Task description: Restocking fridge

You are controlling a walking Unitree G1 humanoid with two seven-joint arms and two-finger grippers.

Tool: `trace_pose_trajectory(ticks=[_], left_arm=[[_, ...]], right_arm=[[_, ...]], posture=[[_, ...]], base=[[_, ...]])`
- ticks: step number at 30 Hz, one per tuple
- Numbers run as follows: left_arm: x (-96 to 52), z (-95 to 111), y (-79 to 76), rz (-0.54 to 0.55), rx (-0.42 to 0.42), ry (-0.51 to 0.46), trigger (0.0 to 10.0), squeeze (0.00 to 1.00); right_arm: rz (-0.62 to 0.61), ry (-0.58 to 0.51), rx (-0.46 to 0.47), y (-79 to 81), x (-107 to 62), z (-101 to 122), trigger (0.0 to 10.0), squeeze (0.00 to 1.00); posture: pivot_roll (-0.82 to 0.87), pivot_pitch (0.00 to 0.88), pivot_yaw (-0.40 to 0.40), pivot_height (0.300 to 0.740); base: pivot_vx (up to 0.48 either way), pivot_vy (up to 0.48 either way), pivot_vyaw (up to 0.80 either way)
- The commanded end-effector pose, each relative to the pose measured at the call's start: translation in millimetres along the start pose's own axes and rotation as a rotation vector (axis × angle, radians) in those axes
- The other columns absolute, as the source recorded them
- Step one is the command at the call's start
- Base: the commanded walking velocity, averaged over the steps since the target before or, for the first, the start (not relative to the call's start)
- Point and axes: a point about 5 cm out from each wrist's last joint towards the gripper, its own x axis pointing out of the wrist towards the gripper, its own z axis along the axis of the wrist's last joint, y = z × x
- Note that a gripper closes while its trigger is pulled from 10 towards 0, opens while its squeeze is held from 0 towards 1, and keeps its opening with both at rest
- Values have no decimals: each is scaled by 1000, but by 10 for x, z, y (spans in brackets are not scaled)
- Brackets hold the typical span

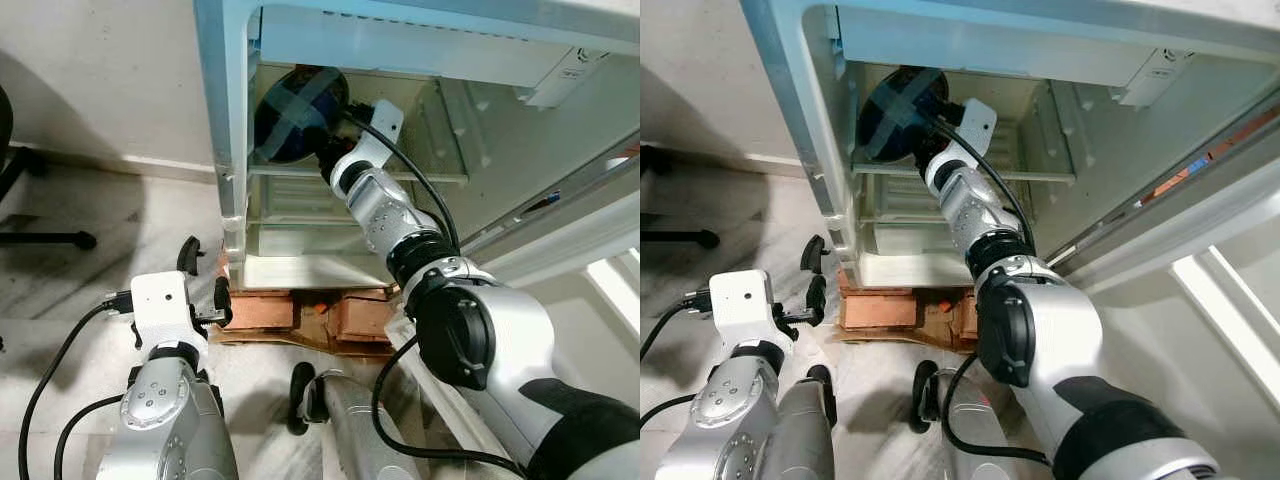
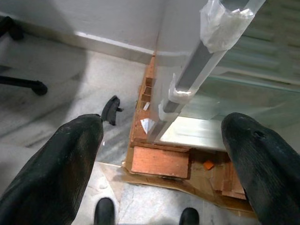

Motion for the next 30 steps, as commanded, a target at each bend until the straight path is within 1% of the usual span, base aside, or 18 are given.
trace_pose_trajectory(ticks=[1,3,4,7,10,12,14,15,16,17,18,19,20,21,22,24,26,30], left_arm=[[-17,-60,-22,6,-22,28,10000,0],[-12,-55,-22,7,-22,27,10000,0],[-5,-51,-19,7,-21,25,10000,0],[17,-49,-17,7,-20,24,10000,0],[42,-45,-17,4,-18,21,10000,0],[57,-39,-22,2,-18,19,10000,0],[76,-28,-27,-2,-18,14,10000,0],[76,-28,-27,-2,-18,14,10000,0],[94,-23,-34,-6,-18,12,10000,0],[105,-22,-35,-7,-17,11,10000,0],[105,-22,-35,-7,-17,11,10000,0],[117,-19,-39,-10,-17,10,10000,0],[126,-18,-41,-11,-17,9,10000,0],[133,-13,-50,-13,-18,8,10000,0],[150,-8,-58,-18,-18,6,10000,0],[159,-7,-63,-20,-18,5,10000,0],[172,-6,-70,-24,-17,3,10000,0],[189,3,-85,-30,-17,1,10000,0]], right_arm=[[-29,24,-102,-18,-5,-44,10000,0],[-31,18,-123,-13,-5,-43,10000,0],[-43,17,-164,-35,-8,-41,10000,0],[-100,9,-246,-166,-28,-10,10000,0],[-137,-14,-258,-285,-48,49,10000,0],[-147,-36,-221,-350,-60,99,10000,0],[-174,-55,-215,-449,-79,170,10000,0],[-174,-55,-215,-449,-79,170,10000,0],[-147,-68,-129,-479,-87,196,10000,0],[-136,-73,-98,-494,-91,201,10000,0],[-136,-73,-98,-494,-91,201,10000,0],[-133,-83,-60,-515,-98,214,10000,302],[-129,-87,-34,-523,-100,217,10000,302],[-111,-82,58,-528,-100,206,10000,788],[-94,-62,187,-540,-103,165,10000,859],[-97,-41,212,-562,-111,130,10000,843],[-95,-34,286,-582,-119,96,10000,698],[-125,-15,298,-626,-140,13,10000,698]], posture=[[280,260,-192,740],[283,257,-191,740],[284,256,-191,740],[279,249,-188,740],[274,239,-185,740],[273,232,-184,740],[269,227,-182,740],[269,227,-182,740],[266,220,-179,740],[265,218,-179,740],[265,218,-179,740],[262,214,-177,740],[261,210,-175,740],[261,210,-175,740],[258,203,-173,740],[255,200,-172,740],[253,197,-170,740],[250,197,-167,740]], base=[[0,0,0],[0,0,0],[0,0,0],[0,0,0],[0,0,0],[0,0,0],[0,0,0],[0,0,0],[0,0,0],[0,0,0],[0,0,0],[0,0,0],[0,0,0],[0,0,0],[0,0,0],[0,0,0],[0,0,0],[0,0,0]])
